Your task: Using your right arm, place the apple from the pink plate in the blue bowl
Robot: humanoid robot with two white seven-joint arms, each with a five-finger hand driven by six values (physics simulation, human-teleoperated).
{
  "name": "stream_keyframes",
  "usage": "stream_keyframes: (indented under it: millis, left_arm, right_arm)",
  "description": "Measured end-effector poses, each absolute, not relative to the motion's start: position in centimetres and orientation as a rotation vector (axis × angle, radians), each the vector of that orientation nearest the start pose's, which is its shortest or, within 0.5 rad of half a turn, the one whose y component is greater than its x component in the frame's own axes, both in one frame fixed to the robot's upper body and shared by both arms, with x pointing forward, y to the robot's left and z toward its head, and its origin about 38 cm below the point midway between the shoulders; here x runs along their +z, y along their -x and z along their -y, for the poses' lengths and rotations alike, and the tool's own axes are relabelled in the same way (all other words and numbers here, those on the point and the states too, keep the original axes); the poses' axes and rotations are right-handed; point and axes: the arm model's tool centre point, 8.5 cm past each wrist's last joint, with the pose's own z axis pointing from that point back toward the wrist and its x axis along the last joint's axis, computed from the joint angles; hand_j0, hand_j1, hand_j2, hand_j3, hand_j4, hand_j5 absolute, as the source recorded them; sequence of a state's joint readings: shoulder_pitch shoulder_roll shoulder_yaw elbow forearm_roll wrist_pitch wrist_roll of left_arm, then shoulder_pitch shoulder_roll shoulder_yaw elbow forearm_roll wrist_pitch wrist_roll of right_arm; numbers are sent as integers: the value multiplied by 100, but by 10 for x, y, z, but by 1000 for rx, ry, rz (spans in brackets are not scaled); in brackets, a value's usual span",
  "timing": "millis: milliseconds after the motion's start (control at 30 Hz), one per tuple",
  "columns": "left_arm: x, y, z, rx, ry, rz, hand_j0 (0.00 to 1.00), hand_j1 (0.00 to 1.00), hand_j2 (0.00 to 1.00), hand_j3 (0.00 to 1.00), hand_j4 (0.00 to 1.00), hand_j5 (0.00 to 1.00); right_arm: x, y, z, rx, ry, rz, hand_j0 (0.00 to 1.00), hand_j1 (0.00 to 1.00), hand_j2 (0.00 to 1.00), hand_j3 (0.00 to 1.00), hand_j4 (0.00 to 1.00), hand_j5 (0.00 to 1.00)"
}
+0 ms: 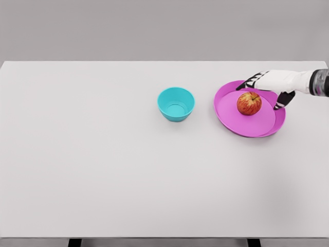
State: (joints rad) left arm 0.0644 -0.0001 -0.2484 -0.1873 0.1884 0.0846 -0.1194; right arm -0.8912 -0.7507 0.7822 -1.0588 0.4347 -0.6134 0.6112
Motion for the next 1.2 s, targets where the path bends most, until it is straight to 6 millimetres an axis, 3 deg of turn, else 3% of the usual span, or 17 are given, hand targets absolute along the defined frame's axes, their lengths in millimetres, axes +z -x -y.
stream_keyframes:
  millis: [467, 533, 567, 667, 967, 1200]
  left_arm:
    - [-264, -12, -246, -63, 72, 28, 100, 100, 100, 100, 100, 100]
    - [-264, -12, -246, -63, 72, 28, 100, 100, 100, 100, 100, 100]
    - [-264, -12, -246, -63, 72, 28, 100, 100, 100, 100, 100, 100]
    - [-264, -12, -246, -63, 72, 27, 100, 100, 100, 100, 100, 100]
    - [-264, -12, -246, -63, 72, 27, 100, 100, 100, 100, 100, 100]
    - [-264, -12, -246, -63, 72, 28, 100, 100, 100, 100, 100, 100]
  right_arm:
    - [181, -499, 336, 2065, 384, 1061, 99, 99, 99, 99, 99, 99]
    - [180, -499, 336, 2065, 382, 1059, 75, 75, 75, 75, 75, 75]
    - [180, -499, 336, 2065, 382, 1059, 67, 67, 67, 67, 67, 67]
    - [180, -500, 336, 2058, 381, 1064, 60, 60, 60, 60, 60, 60]
    - [182, -500, 336, 2064, 385, 1065, 57, 57, 57, 57, 57, 57]
    - [196, -504, 334, 2062, 411, 1093, 56, 56, 56, 56, 56, 56]
